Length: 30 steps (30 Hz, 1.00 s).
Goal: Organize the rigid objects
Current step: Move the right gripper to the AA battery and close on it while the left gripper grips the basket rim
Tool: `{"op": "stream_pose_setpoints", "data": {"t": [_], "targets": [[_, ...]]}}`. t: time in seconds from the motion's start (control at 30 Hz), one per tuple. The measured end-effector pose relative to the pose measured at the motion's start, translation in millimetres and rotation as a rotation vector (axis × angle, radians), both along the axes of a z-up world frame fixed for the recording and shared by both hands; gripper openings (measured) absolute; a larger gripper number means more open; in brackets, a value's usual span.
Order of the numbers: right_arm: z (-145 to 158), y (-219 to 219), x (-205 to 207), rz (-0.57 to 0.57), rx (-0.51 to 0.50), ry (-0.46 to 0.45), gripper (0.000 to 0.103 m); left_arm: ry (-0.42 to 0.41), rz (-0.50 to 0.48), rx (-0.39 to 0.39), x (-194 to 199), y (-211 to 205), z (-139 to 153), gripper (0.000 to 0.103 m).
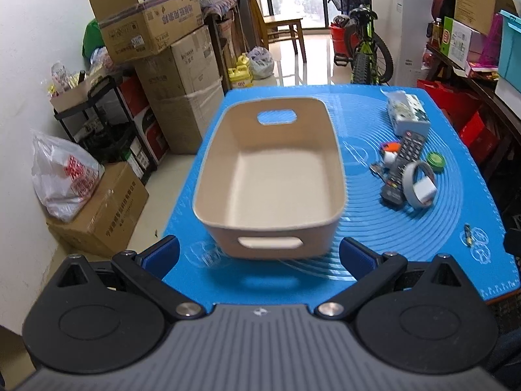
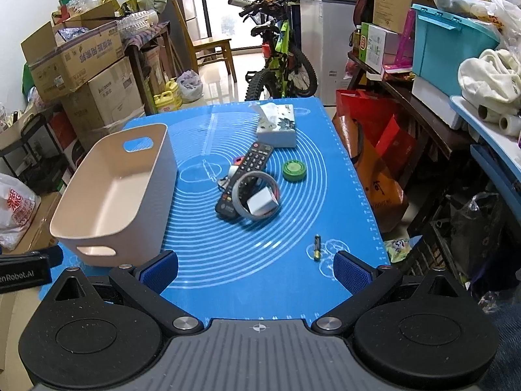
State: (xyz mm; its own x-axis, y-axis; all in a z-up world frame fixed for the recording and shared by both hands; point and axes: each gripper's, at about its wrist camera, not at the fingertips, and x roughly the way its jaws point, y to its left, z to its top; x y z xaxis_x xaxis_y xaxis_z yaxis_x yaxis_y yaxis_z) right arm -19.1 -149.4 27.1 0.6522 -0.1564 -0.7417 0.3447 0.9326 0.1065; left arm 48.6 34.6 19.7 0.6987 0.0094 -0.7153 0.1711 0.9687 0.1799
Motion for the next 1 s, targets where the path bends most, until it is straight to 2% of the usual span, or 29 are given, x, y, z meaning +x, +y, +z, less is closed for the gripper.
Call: {"op": "stream_pose_setpoints", "data": {"t": [0.1,0.23,0.4,0.5,0.6,0.77,0.8,0.9,1.0], "targets": [[-1,0,15,-0.01,0.002,0.009,0.101,-0.018,0.01,0.008,18,10,2,0.103],[-5,-3,37,-0.039,0.016,0.031,0.1,0.018,0.035,0.028,51,25,-4,0.103],[-16,-4,71,-0.074,-0.004,0.05,0.101,0.023,0.051,0.044,91,44,-18,0.103],[-25,-5,93,-0.076,0.024,0.069,0.1,0.056,0.048,0.023,116,54,-28,0.102],[-36,-6,112,-0.074,0.0,0.086,0.1,0.096,0.044,0.012,137,62,-39,0.102],[-63,-25,137,-0.106,0.029,0.141,0.101,0.162,0.04,0.0,170,71,-59,0.102],[-69,-30,142,-0.114,0.033,0.15,0.1,0.172,0.042,-0.003,174,73,-61,0.101],[-85,-47,153,-0.138,0.014,0.194,0.101,0.209,0.049,-0.011,185,78,-69,0.087],[-100,-63,156,-0.177,0.028,0.228,0.101,0.238,0.06,-0.03,192,81,-74,0.087]]}}
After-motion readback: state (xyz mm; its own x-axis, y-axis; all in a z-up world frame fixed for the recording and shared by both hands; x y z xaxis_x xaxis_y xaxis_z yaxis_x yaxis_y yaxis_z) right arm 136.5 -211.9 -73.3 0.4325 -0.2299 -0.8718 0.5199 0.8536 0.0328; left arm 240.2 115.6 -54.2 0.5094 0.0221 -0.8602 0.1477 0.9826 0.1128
